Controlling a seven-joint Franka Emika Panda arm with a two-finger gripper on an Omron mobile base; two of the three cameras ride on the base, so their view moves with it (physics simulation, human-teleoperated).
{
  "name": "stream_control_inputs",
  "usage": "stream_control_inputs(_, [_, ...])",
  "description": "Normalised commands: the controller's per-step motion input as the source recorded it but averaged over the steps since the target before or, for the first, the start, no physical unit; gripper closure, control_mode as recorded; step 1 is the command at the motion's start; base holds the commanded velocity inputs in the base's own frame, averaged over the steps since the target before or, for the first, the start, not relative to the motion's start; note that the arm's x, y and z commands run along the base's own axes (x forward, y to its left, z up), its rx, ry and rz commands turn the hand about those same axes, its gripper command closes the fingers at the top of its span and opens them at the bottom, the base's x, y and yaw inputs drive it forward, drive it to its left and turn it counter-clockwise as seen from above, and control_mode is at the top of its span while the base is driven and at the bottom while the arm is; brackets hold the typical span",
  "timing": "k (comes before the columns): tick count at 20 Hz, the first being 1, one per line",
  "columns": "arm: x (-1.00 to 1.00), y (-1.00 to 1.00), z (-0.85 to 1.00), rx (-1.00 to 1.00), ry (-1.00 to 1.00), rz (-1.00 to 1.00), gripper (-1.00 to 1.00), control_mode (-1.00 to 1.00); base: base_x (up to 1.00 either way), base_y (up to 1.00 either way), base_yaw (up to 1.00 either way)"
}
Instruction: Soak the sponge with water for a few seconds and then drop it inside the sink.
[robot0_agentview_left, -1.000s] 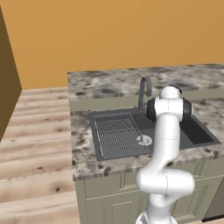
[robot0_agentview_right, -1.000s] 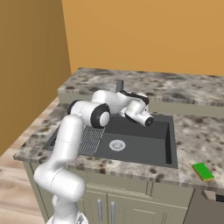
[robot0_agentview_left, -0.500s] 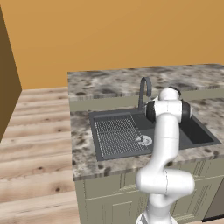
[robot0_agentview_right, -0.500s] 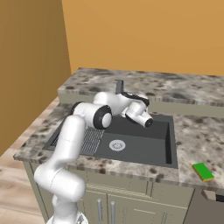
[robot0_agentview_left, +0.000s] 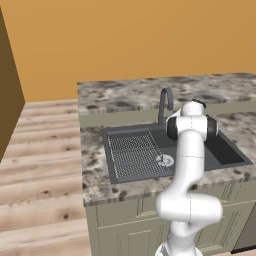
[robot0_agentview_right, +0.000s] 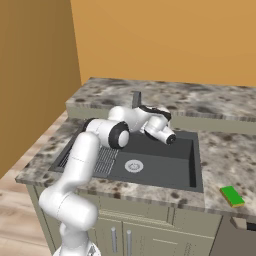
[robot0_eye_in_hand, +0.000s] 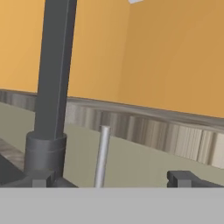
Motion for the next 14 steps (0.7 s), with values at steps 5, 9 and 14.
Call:
stream_control_inputs(5, [0.17,-0.09,0.00,0.00,0.00,0.00,-1.00,-1.00,0.00,0.00,0.00])
stream_control_inputs(9, [0.17,-0.03,0.00,0.00,0.00,0.00,-1.00,-1.00,0.00,0.00,0.00])
stream_control_inputs(14, [0.14,0.00,-0.05,0.00,0.00,0.00,-1.00,-1.00,0.00,0.00,0.00])
